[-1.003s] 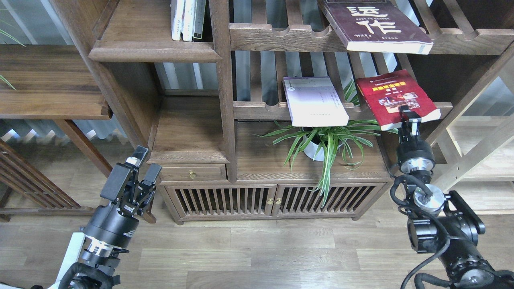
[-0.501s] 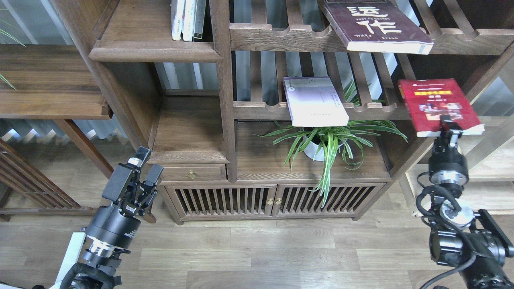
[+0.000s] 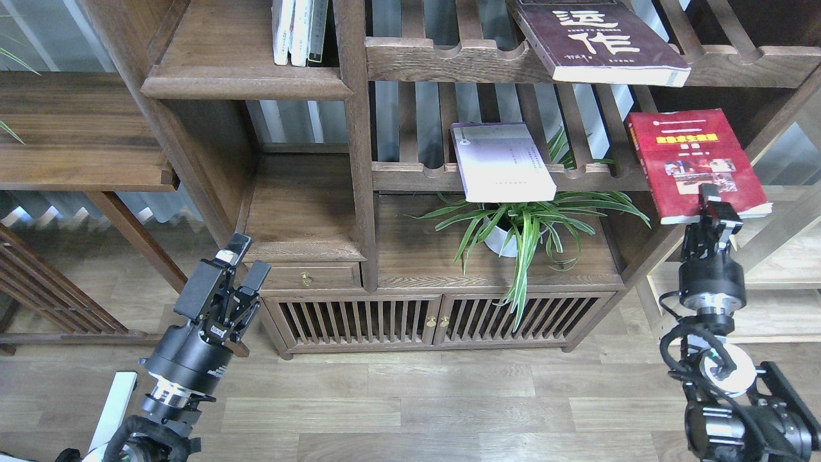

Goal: Organize books on shelf
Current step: 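Tilt the red book out and lower it off the shelf with right gripper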

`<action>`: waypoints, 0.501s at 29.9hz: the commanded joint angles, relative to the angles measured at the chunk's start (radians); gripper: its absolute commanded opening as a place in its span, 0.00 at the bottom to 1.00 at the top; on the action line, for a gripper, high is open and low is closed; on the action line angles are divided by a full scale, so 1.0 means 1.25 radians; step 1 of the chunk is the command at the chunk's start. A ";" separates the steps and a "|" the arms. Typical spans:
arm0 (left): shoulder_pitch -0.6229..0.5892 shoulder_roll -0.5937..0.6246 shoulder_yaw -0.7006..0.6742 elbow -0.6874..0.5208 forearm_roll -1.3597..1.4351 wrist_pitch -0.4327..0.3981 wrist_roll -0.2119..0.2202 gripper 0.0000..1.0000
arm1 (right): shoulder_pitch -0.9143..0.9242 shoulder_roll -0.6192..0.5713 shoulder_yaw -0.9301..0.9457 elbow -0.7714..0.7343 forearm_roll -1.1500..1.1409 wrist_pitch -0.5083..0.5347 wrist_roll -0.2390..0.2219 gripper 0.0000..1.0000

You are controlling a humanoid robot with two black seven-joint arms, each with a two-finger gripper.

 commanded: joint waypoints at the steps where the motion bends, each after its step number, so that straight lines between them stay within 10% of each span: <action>1: -0.010 0.000 0.005 0.003 0.017 0.000 0.000 0.99 | -0.014 0.008 -0.031 0.029 -0.001 0.000 0.000 0.03; 15: -0.010 0.000 0.016 0.017 0.023 0.000 0.000 0.99 | -0.067 0.031 -0.080 0.098 -0.006 0.000 0.002 0.03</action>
